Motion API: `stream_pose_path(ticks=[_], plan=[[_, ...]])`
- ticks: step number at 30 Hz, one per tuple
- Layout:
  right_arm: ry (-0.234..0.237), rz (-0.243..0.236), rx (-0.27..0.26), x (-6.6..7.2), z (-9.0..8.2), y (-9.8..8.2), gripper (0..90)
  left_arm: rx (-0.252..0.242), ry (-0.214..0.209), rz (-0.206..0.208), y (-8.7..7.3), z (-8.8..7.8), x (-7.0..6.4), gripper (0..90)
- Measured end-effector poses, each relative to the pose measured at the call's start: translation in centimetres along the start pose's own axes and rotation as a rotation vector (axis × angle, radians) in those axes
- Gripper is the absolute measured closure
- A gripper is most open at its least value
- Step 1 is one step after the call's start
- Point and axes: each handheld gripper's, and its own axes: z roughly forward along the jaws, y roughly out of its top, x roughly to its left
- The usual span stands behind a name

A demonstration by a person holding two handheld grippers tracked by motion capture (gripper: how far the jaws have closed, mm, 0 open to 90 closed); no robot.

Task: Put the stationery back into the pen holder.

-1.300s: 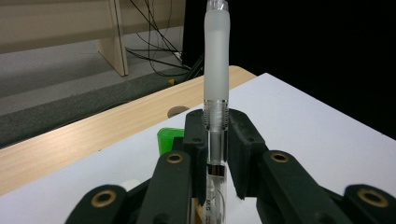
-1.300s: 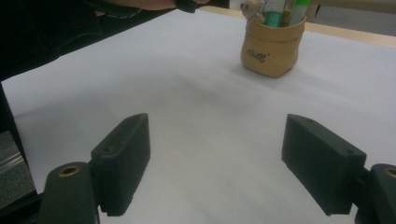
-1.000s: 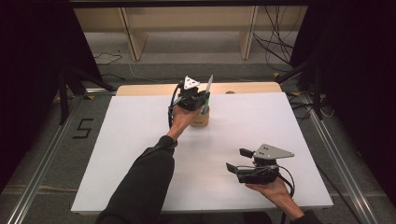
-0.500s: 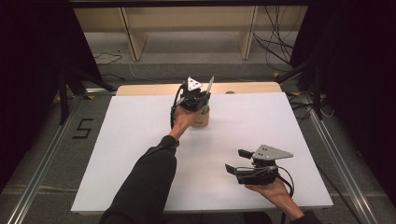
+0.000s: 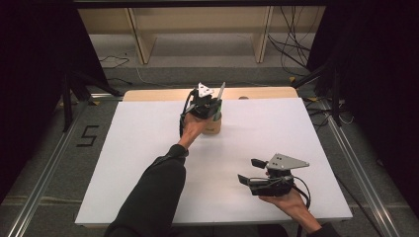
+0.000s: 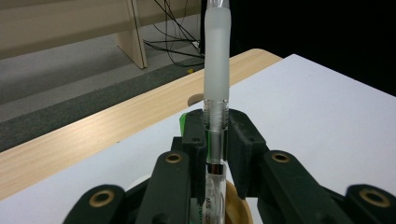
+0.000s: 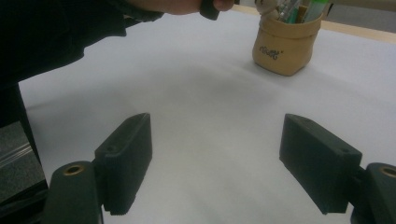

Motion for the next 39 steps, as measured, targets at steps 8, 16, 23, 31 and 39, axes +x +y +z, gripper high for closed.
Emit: stream_pose_path(ticks=[8, 16, 23, 31, 39], plan=[[-0.001, -0.002, 0.003, -0.03, 0.0, -0.01, 26.4, 0.048, 0.002, 0.005, -0.47, 0.23, 0.18, 77.8], [0.0, -0.006, 0.008, -0.01, 0.1, -0.05, 26.4, 0.094, 0.009, 0.007, -0.66, 0.31, 0.31, 77.6], [0.001, -0.008, 0.011, 0.02, 0.17, -0.06, 26.4, 0.133, 0.009, 0.029, -0.52, 0.23, 0.26, 77.1], [-0.001, -0.009, 0.014, 0.0, 0.21, -0.07, 26.4, 0.166, 0.017, 0.038, -0.26, 0.31, -0.17, 78.7], [0.0, -0.014, 0.015, 0.05, 0.2, -0.07, 26.4, 0.193, 0.031, 0.045, -0.2, 0.55, -0.34, 79.2]])
